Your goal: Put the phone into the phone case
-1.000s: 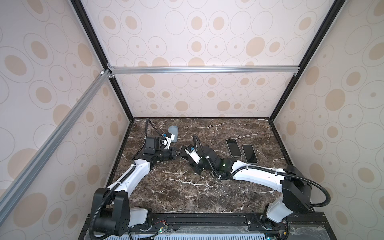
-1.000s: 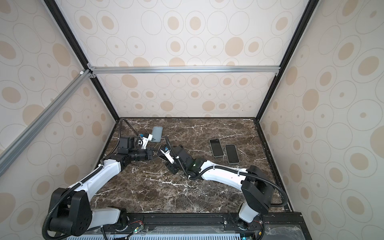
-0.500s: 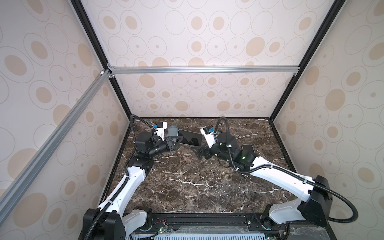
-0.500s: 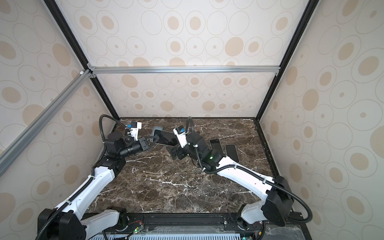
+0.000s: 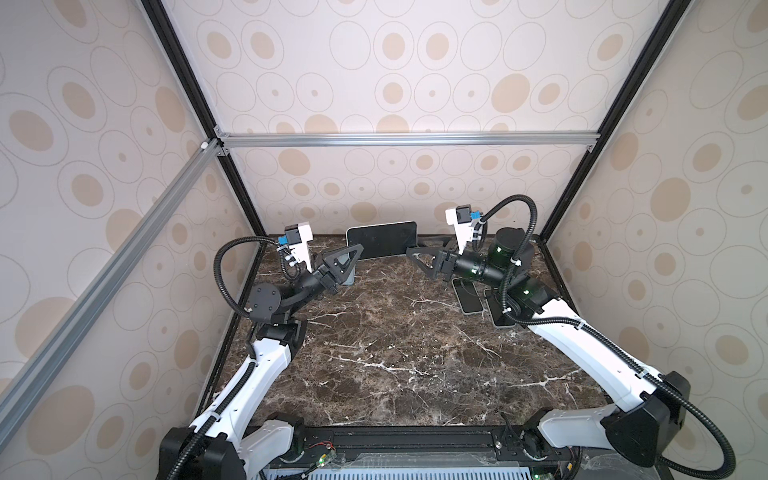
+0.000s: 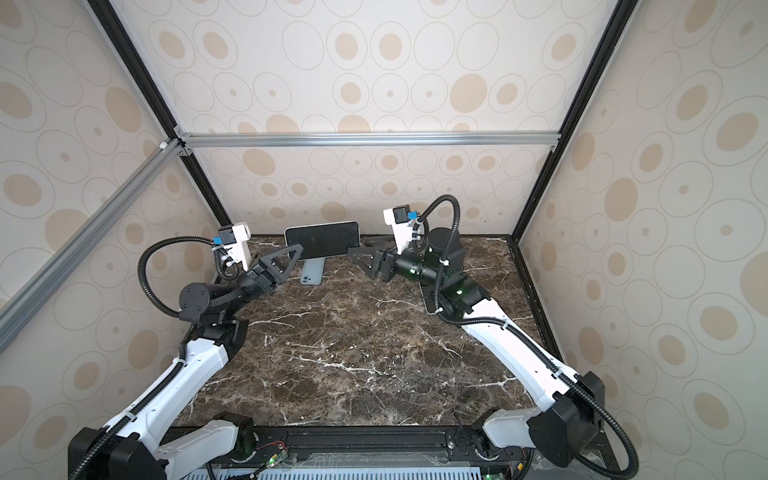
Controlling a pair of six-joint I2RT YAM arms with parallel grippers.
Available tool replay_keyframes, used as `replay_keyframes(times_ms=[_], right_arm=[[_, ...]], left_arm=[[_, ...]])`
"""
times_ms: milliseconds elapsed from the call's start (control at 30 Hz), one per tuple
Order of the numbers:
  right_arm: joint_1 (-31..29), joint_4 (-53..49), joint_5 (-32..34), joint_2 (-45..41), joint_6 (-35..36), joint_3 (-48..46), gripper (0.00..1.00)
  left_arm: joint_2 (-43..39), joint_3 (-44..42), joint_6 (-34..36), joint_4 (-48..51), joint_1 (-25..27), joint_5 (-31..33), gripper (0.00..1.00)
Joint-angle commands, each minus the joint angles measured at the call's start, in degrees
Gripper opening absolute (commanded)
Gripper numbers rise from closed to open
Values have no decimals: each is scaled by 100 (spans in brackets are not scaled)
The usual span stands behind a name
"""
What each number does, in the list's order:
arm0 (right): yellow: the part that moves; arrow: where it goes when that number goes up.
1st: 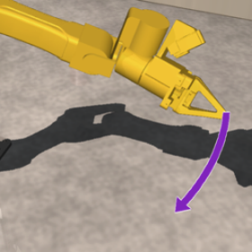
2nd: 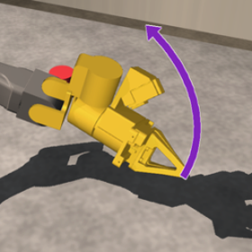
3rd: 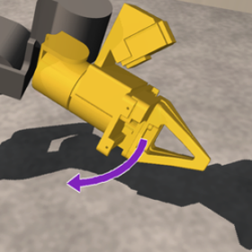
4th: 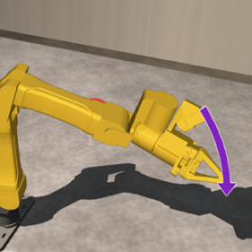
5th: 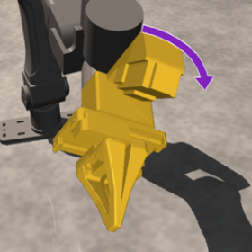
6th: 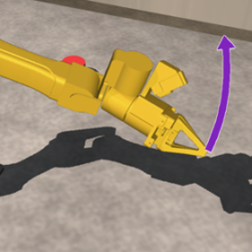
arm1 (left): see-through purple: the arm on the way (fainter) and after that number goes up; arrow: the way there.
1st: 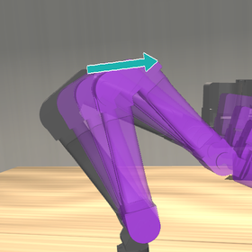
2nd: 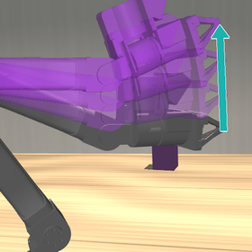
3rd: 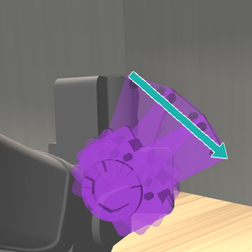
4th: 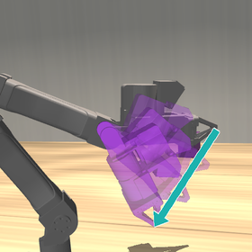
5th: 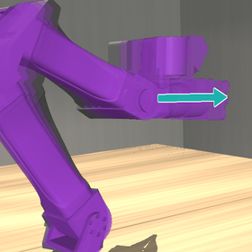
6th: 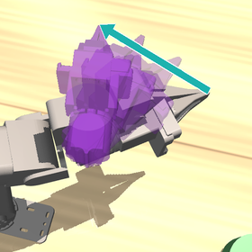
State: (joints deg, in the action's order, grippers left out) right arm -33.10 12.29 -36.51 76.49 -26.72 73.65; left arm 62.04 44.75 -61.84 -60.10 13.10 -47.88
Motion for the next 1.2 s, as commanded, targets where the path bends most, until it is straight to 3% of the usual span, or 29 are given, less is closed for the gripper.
replay_keyframes(times_ms=[0, 67, 167, 300, 500, 600, 667, 867, 967, 1167], right_arm=[[14, 696, -1121, 142, -549, 194, 62], [6, 974, -1282, 197, -752, 195, 54], [6, 1355, -1517, 276, -1043, 198, 34], [-3, 1384, -1648, 289, -1091, 216, 1], [11, 1012, -1450, 105, -819, 104, 0], [8, 408, -1032, -31, -480, 157, 0], [18, -31, -586, -173, -199, 159, 0], [53, -1608, 1407, -651, 728, 149, 0], [51, -2120, 1968, -721, 1008, 193, 0], [52, -2524, 2364, -839, 1247, 192, 0]], left_arm=[[58, 79, -451, -1086, 119, -203, 0], [71, 75, -469, -1156, 212, -273, 0], [69, 58, -460, -1193, 319, -299, 0], [59, -24, -428, -1145, 348, -170, 0], [-7, -18, -64, -681, 350, 144, 3], [-131, 40, 394, -7, 345, 551, 56], [-253, 92, 871, 701, 341, 1010, 69], [-164, 746, 2735, 3629, 333, 3313, 70], [631, 1583, 3452, 5202, 333, 4385, 69], [2950, 3105, 4310, 6640, 329, 5328, 63]])
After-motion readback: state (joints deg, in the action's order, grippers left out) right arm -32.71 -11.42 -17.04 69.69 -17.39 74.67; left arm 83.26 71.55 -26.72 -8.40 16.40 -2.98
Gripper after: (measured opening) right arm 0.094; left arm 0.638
